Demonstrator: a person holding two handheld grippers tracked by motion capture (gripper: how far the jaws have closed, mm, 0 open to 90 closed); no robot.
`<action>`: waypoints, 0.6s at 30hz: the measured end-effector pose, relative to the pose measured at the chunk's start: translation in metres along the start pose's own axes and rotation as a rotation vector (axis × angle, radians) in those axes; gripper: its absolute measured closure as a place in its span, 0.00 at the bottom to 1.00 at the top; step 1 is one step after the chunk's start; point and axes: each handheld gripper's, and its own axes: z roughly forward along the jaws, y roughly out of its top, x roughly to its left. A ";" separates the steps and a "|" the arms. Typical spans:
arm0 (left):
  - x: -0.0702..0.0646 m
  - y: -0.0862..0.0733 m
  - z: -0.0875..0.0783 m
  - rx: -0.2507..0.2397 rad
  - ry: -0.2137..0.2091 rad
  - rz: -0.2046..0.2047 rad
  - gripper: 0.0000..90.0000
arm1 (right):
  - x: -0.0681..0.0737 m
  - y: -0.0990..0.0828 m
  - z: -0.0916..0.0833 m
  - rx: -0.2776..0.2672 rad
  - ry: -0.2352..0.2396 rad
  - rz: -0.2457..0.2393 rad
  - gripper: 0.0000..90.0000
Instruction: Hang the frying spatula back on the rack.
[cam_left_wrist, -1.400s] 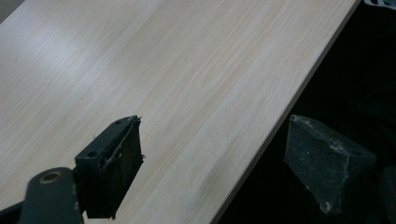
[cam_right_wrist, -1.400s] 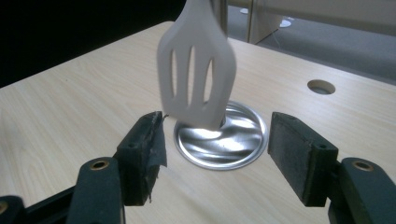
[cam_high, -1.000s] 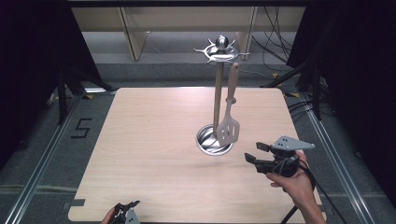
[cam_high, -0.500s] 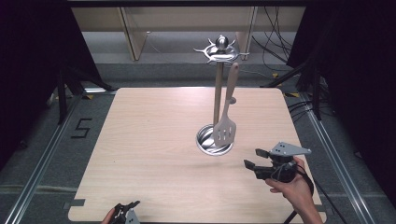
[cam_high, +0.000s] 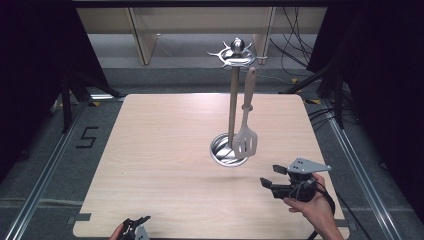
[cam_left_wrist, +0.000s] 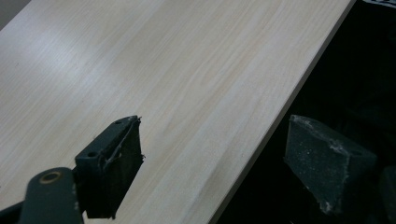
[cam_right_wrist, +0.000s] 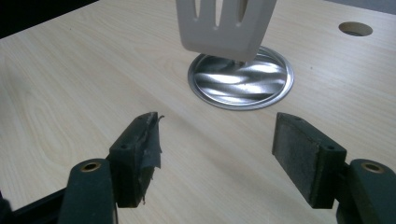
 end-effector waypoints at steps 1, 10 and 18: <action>0.000 0.000 0.000 -0.008 -0.003 0.000 0.20 | 0.000 -0.001 0.000 0.013 0.006 -0.006 0.36; 0.000 -0.001 0.002 -0.022 0.008 -0.023 0.20 | 0.004 -0.005 0.001 0.000 0.021 -0.003 0.34; 0.000 -0.001 0.002 -0.023 0.010 -0.019 0.20 | 0.004 -0.013 0.002 -0.002 0.015 -0.034 0.33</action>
